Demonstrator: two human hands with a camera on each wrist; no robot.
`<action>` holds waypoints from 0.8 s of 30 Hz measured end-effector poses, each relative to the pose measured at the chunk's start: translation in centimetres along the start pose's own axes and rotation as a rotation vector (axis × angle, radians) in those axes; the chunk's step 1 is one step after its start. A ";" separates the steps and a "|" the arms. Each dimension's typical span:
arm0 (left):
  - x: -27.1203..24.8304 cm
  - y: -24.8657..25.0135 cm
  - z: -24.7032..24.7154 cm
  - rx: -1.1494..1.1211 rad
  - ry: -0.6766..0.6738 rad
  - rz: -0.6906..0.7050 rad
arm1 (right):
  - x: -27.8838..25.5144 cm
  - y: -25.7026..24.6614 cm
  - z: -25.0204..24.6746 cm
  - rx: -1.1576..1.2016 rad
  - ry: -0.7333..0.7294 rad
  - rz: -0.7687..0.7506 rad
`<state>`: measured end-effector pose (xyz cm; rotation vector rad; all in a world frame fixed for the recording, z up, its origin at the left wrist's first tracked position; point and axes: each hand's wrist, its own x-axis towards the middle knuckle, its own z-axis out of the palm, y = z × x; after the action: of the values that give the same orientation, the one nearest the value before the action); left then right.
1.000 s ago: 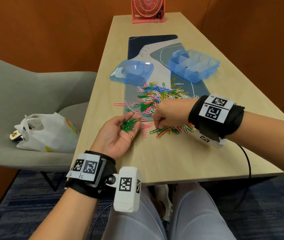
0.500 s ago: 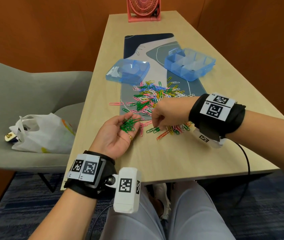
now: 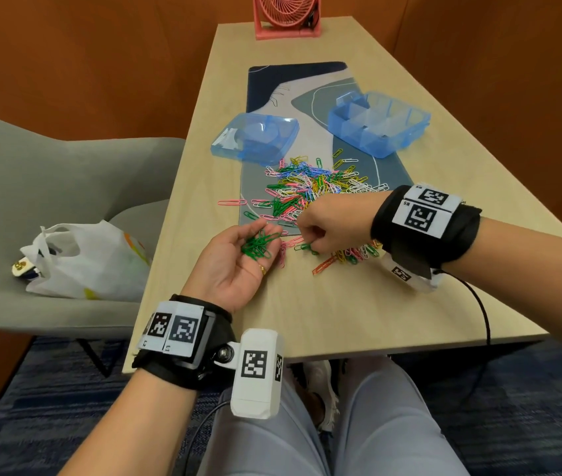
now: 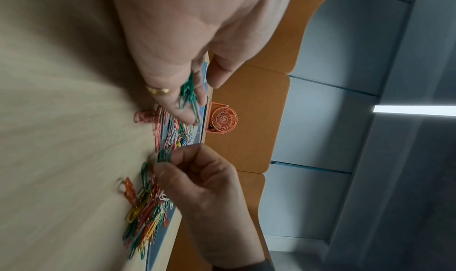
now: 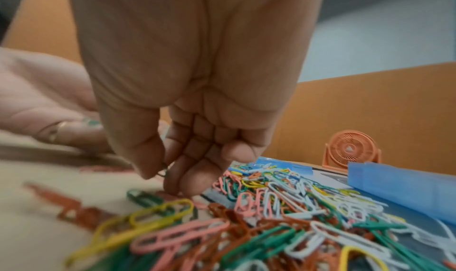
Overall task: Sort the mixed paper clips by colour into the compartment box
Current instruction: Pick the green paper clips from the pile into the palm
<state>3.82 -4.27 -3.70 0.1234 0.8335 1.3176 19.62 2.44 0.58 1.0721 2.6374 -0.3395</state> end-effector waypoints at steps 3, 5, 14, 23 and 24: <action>0.1 -0.1 0.0 0.002 0.000 0.002 | -0.2 0.4 -0.7 0.125 0.092 0.012; 0.1 -0.4 0.3 0.026 0.002 -0.006 | -0.3 0.5 -1.2 0.191 0.164 0.011; 0.3 -1.4 1.4 -0.020 -0.013 -0.078 | -0.8 0.5 -2.1 0.281 0.262 0.018; 0.3 -1.2 1.0 0.027 0.008 -0.031 | -0.1 1.0 0.2 0.068 -0.008 0.045; 0.3 -1.2 1.0 0.028 0.010 -0.030 | -0.1 1.0 0.2 0.045 -0.018 0.039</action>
<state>5.41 -4.04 -3.76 0.1266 0.8592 1.2795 20.38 2.99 0.27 1.1272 2.6011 -0.4006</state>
